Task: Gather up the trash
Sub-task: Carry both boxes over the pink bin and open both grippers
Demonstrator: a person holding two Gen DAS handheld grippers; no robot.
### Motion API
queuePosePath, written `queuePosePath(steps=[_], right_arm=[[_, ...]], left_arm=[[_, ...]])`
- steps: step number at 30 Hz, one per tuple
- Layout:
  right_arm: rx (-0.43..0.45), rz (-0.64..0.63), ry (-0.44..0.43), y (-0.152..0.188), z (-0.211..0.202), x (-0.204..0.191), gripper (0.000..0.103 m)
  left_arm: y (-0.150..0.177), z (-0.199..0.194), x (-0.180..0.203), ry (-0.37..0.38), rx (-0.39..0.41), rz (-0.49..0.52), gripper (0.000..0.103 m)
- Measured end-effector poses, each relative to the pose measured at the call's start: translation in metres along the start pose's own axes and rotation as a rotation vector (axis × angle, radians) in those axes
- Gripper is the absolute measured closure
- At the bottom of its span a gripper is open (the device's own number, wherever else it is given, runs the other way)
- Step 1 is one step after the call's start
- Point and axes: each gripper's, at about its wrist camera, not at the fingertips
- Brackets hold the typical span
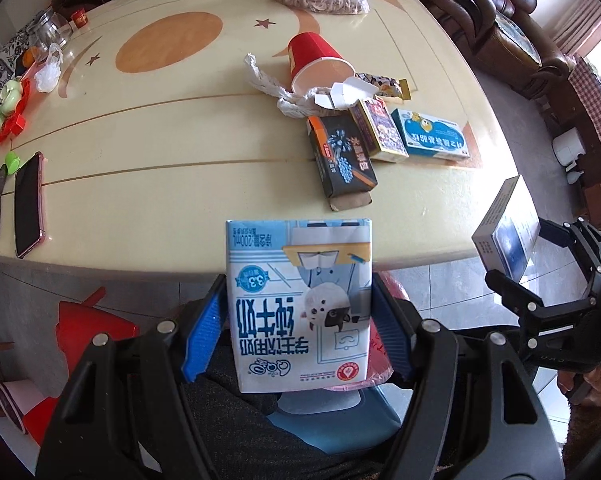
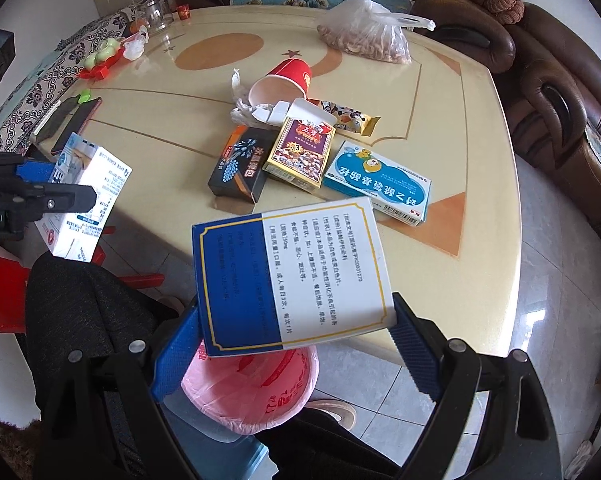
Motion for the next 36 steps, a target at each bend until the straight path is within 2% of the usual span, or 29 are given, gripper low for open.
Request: queuePosePath(steps=[14, 27, 36], right_arm=[[0.014, 0.022, 0.003, 0.045, -0.021, -0.034, 0.017], [0.018, 0.024, 0.091, 0.078, -0.017, -0.049, 0.017], [-0.007, 0.043, 0.085, 0.094, 0.013, -0.059, 0.017]], left_arm=[[0.061, 0.004, 0.014, 0.022, -0.017, 0.087, 0.035], [0.106, 0.048, 0.027, 0.042, -0.077, 0.164, 0.035], [0.128, 0.091, 0.041, 0.064, -0.148, 0.217, 0.035]])
Point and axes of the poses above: each gripper's, at about its wrist camera, not at the fingertips, and z roughly the way its jaws point, x to its right, y to its underside, and after that the axes turned 9 degrees about -z, right-handed
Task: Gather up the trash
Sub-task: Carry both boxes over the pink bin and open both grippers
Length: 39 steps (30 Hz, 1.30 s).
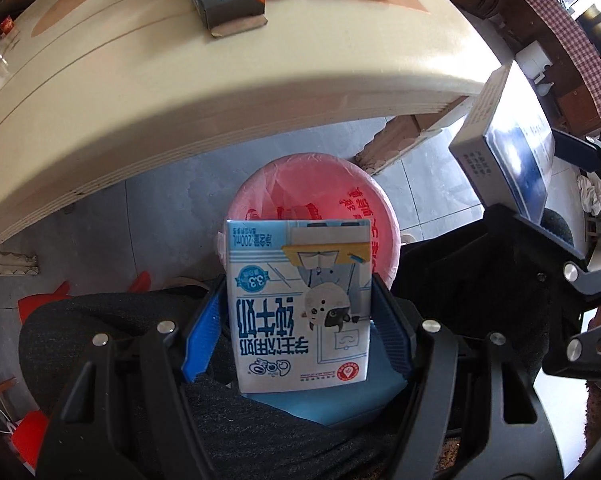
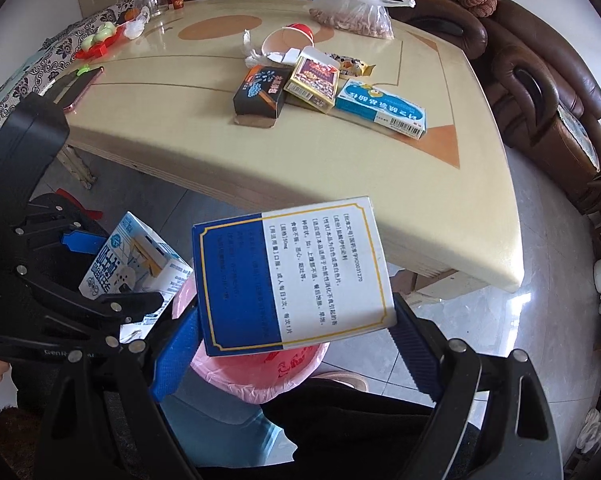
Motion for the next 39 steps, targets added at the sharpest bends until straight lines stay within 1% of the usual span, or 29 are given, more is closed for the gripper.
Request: queuePosePath(steps=[5, 12, 17, 21, 26, 29, 33, 39], right_arm=[[-0.032, 0.014, 0.001, 0.009, 0.02, -0.002, 0.017], [-0.073, 0.044, 0.003, 0.02, 0.05, 0.001, 0.017], [-0.111, 0.087, -0.013, 0.03, 0.078, 0.003, 0.017], [-0.139, 0.11, -0.01, 0.035, 0.101, 0.004, 0.017], [-0.177, 0.114, -0.007, 0.042, 0.127, -0.001, 0.017], [-0.202, 0.115, -0.019, 0.046, 0.142, -0.004, 0.017], [-0.232, 0.116, -0.021, 0.05, 0.16, -0.003, 0.017], [-0.275, 0.129, -0.05, 0.061, 0.182, -0.001, 0.017]], left_arm=[[0.001, 0.023, 0.003, 0.0, -0.027, 0.021, 0.035], [0.0, 0.061, 0.0, 0.002, -0.073, 0.018, 0.035], [0.0, 0.088, -0.003, 0.01, -0.107, 0.001, 0.035], [0.0, 0.108, -0.009, 0.017, -0.15, -0.017, 0.035], [-0.003, 0.133, -0.018, 0.037, -0.192, -0.035, 0.035], [-0.008, 0.146, -0.023, 0.045, -0.219, -0.056, 0.035], [-0.013, 0.16, -0.029, 0.046, -0.248, -0.076, 0.035], [-0.02, 0.174, -0.032, 0.075, -0.287, -0.094, 0.035]])
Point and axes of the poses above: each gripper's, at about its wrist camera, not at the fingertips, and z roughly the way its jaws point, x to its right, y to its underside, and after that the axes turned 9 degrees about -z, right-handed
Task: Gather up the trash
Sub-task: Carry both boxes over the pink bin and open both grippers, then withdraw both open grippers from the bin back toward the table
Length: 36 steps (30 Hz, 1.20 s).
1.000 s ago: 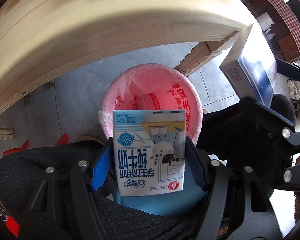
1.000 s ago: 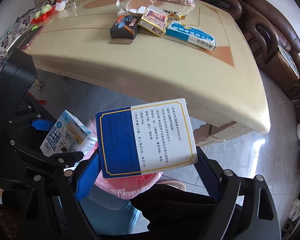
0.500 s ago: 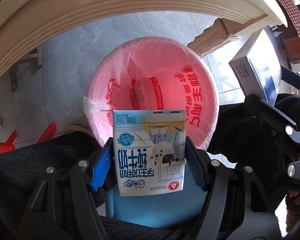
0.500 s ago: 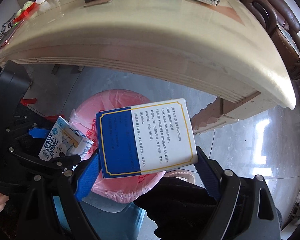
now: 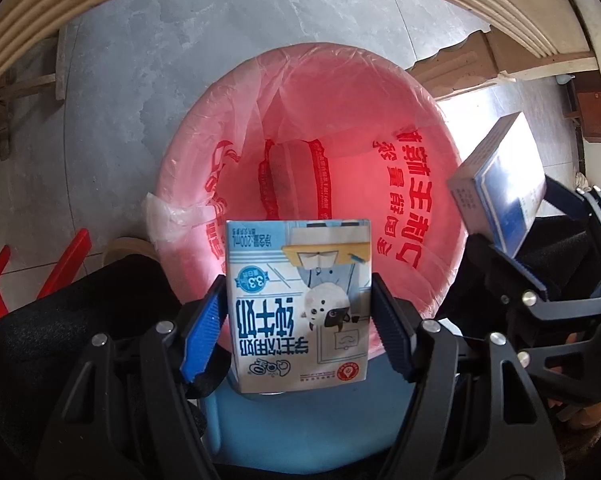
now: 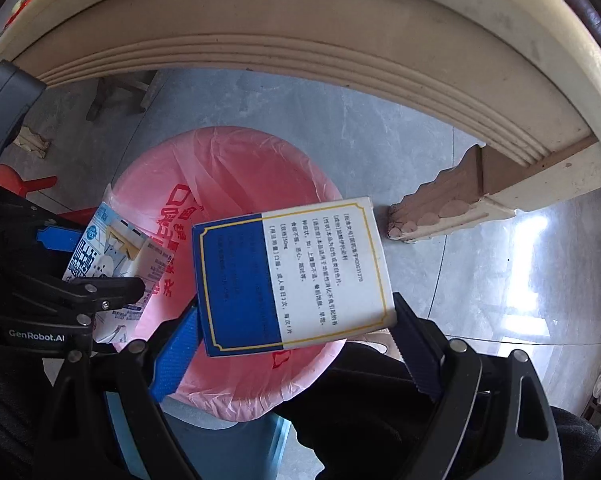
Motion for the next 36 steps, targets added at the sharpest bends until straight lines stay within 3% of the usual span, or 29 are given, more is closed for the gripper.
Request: queuePosePath(steps=[9, 11, 15, 36], right_arm=[[-0.042, -0.004, -0.019, 0.002, 0.019, -0.001, 0.017], [-0.048, -0.009, -0.031, 0.001, 0.021, -0.002, 0.017], [-0.061, -0.025, -0.042, 0.0, 0.027, -0.006, 0.015], [-0.075, -0.029, -0.064, -0.001, 0.03, -0.011, 0.013]], left_arm=[[-0.006, 0.012, 0.0, -0.03, -0.031, -0.006, 0.035], [-0.007, 0.014, 0.0, -0.046, -0.041, -0.003, 0.031], [-0.007, 0.014, 0.001, -0.096, -0.033, 0.014, 0.026], [-0.008, 0.001, 0.0, -0.164, 0.006, 0.001, 0.025]])
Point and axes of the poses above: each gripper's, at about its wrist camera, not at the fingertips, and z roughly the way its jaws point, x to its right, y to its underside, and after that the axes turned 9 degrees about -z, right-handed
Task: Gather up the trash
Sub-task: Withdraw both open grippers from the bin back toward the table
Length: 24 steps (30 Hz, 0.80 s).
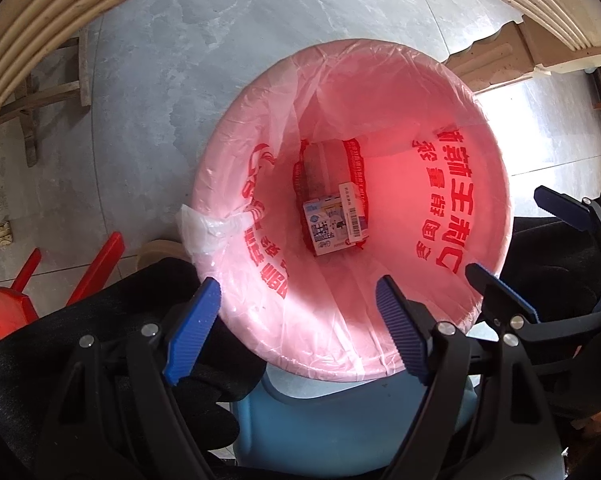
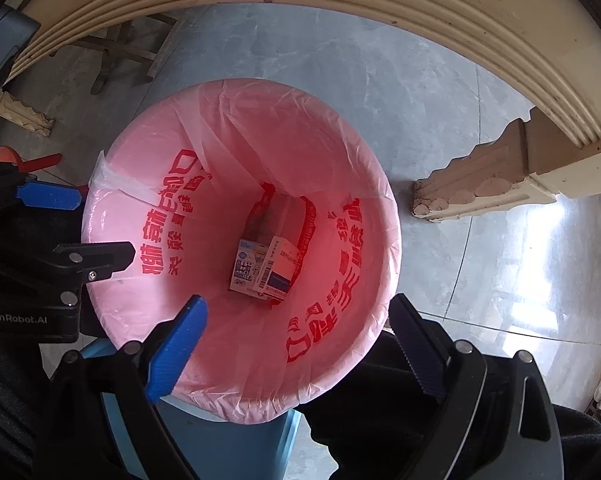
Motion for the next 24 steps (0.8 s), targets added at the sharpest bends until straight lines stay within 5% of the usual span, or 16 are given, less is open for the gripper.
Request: queuePosePath(steps=[10, 21, 24], right_arm=[[0.073, -0.048, -0.04, 0.0, -0.057, 0.0, 0.013], [0.292, -0.264, -0.028, -0.037, -0.237, 0.027, 0.007], [0.344, -0.338, -0.082, -0.053, -0.284, 0.037, 0.007]], left_arm=[[0.014, -0.067, -0.01, -0.023, 0.044, -0.016, 0.025], [0.007, -0.252, -0.011, -0.073, 0.254, 0.002, 0.018], [0.001, -0.299, -0.006, -0.077, 0.314, 0.017, 0.015]])
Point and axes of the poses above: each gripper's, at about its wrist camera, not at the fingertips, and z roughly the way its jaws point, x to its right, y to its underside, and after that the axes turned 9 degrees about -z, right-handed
